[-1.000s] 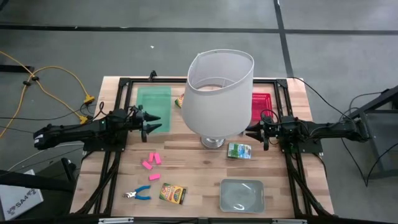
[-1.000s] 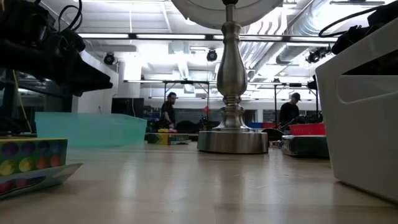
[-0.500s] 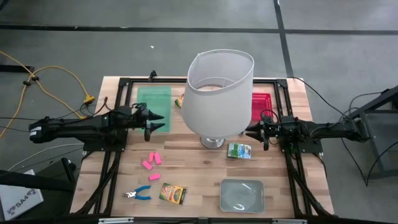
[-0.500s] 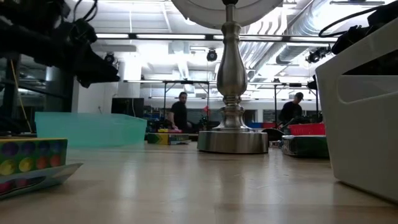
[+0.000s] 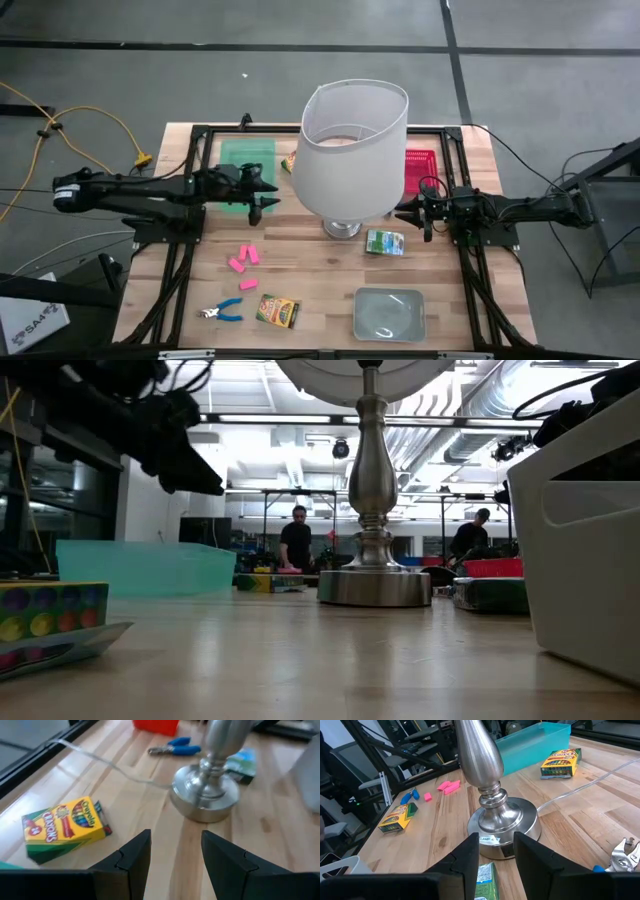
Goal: Pick & Place School Supplies
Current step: Put the yellow crayon box into the green bin
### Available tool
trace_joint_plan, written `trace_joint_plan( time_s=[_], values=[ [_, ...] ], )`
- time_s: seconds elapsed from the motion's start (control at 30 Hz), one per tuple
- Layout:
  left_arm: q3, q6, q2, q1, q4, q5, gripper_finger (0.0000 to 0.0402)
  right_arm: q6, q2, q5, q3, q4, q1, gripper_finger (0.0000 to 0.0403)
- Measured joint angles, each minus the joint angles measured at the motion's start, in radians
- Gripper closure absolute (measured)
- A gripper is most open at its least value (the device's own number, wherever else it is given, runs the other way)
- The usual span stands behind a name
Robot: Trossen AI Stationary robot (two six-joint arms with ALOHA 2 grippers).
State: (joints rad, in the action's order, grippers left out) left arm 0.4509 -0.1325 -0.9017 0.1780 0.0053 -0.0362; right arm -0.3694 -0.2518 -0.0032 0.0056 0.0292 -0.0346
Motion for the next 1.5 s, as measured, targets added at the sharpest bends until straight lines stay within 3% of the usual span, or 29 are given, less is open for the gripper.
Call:
trace_joint_plan(
  time_s=[0.33,0.63,0.83,1.3,1.5],
  values=[
    [0.122,-0.048,-0.151,-0.049,-0.078,-0.149,0.0234,0.000,0.000,0.000,0.000,0.000,0.000,0.0289],
    [0.129,-0.141,-0.199,-0.047,-0.091,-0.185,0.0234,0.000,0.000,0.000,0.000,0.000,0.000,0.0289],
    [0.129,-0.173,-0.264,-0.043,-0.085,-0.281,0.0234,0.000,0.000,0.000,0.000,0.000,0.000,0.0289],
    [0.131,-0.172,-0.457,-0.024,0.071,-0.371,0.0234,0.000,0.000,0.000,0.000,0.000,0.000,0.0289],
    [0.187,-0.168,-0.546,-0.024,0.087,-0.413,0.0234,0.000,0.000,0.000,0.000,0.000,0.000,0.0289]
  ],
)
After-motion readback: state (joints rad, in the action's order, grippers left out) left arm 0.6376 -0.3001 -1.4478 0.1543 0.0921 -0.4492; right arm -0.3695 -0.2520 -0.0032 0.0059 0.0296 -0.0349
